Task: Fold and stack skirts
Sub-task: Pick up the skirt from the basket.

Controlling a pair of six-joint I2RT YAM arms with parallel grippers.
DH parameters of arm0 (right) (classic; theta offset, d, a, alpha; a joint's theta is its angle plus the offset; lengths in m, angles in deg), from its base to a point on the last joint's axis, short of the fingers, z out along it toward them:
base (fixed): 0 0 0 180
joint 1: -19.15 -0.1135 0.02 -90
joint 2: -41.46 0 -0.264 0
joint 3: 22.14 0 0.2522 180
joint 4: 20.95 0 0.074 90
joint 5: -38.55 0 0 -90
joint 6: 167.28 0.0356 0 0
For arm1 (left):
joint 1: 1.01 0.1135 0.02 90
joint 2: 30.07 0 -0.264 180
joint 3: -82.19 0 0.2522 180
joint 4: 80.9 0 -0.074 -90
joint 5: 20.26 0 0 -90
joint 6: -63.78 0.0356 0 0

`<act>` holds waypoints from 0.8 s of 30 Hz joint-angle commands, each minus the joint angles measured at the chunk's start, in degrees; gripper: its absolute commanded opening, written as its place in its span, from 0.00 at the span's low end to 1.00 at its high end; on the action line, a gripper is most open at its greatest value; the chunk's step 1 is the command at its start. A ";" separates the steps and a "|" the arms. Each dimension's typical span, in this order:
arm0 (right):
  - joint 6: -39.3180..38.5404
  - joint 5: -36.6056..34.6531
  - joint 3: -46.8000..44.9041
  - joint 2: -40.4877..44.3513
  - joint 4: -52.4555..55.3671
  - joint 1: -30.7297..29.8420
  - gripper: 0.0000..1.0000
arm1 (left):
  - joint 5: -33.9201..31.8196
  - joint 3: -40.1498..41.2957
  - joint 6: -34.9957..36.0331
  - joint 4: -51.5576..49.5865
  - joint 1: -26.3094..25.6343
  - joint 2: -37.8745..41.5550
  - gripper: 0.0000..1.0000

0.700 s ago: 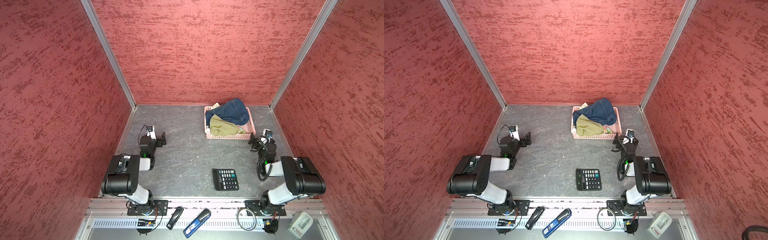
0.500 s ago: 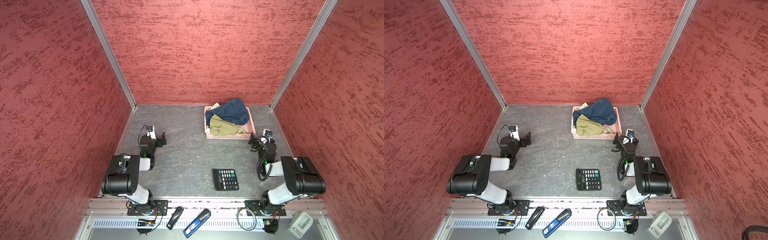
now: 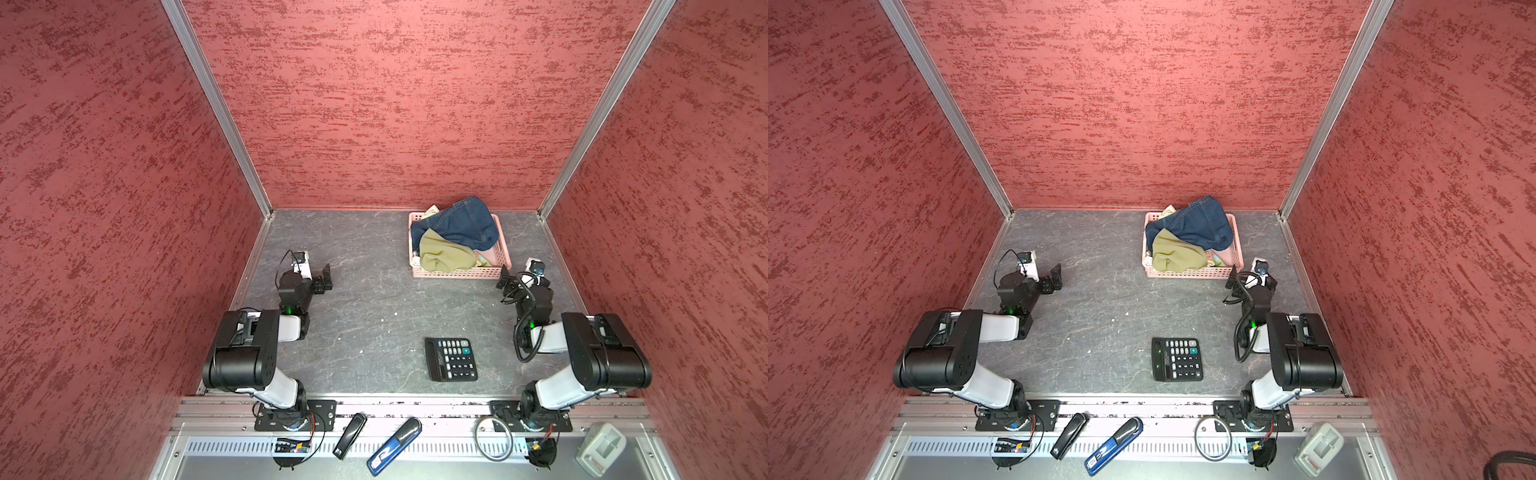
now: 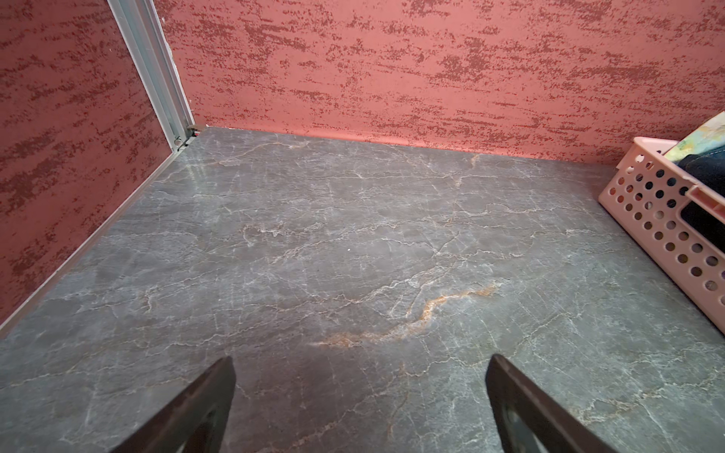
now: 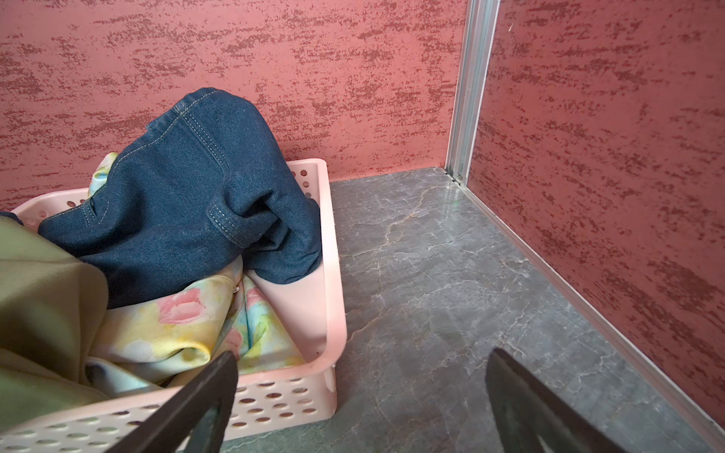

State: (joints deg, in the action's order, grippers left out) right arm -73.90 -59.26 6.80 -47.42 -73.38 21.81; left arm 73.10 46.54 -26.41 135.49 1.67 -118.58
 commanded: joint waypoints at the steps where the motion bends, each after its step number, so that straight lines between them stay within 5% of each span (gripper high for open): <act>1: -0.40 -0.81 0.66 -0.02 -0.81 -0.27 0.99 | 1.01 0.11 -0.14 0.74 0.35 0.56 1.00; 24: 0.11 -3.13 -1.72 0.39 -5.04 -0.54 0.99 | 0.70 0.28 0.40 0.93 -0.39 0.89 0.99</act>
State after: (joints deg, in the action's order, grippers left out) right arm -73.88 -60.64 6.40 -47.42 -74.38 21.72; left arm 72.72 46.54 -26.36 135.52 1.21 -118.58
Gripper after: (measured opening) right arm 0.989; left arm 0.995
